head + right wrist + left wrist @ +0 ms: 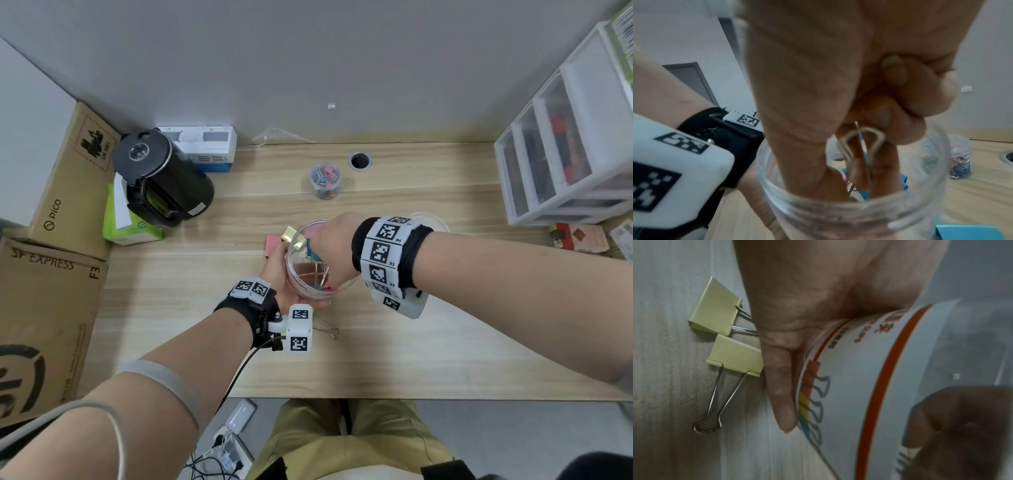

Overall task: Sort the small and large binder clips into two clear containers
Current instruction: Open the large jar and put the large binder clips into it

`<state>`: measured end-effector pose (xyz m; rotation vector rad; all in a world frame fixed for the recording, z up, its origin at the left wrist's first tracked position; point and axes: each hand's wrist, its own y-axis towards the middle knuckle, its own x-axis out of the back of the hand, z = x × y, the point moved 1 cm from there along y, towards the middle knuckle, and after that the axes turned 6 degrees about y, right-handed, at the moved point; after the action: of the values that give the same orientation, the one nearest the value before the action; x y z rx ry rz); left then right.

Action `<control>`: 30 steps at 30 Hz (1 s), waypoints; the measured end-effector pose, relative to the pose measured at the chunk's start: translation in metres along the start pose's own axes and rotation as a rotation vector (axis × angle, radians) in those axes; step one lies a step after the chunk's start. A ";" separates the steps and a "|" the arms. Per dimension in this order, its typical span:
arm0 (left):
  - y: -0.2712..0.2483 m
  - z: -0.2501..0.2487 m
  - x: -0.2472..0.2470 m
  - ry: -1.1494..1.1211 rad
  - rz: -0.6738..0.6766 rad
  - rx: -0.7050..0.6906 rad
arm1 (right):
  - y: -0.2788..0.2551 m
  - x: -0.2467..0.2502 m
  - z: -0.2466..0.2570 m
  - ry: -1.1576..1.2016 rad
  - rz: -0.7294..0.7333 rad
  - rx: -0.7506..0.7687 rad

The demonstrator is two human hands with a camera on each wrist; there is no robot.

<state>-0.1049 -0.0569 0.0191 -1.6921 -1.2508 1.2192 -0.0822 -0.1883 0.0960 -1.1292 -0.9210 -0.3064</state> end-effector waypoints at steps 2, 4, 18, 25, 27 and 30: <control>0.001 0.000 0.002 0.005 0.001 -0.016 | 0.002 0.002 -0.003 0.093 -0.069 0.035; 0.002 0.000 0.004 -0.003 0.013 -0.036 | 0.003 0.006 -0.006 0.260 -0.083 0.079; 0.003 -0.002 0.002 -0.029 0.051 -0.035 | 0.026 -0.007 -0.003 0.290 -0.061 -0.074; 0.005 -0.002 0.005 -0.022 0.046 -0.030 | 0.022 -0.006 -0.003 0.167 -0.019 -0.077; 0.006 -0.001 0.006 -0.011 0.040 -0.023 | 0.020 -0.004 -0.001 0.117 0.031 -0.097; 0.010 0.001 0.008 0.000 0.044 -0.026 | 0.017 -0.004 0.001 0.063 0.039 -0.075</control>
<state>-0.1020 -0.0520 0.0080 -1.7467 -1.2400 1.2339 -0.0742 -0.1813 0.0824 -1.1984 -0.8362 -0.3451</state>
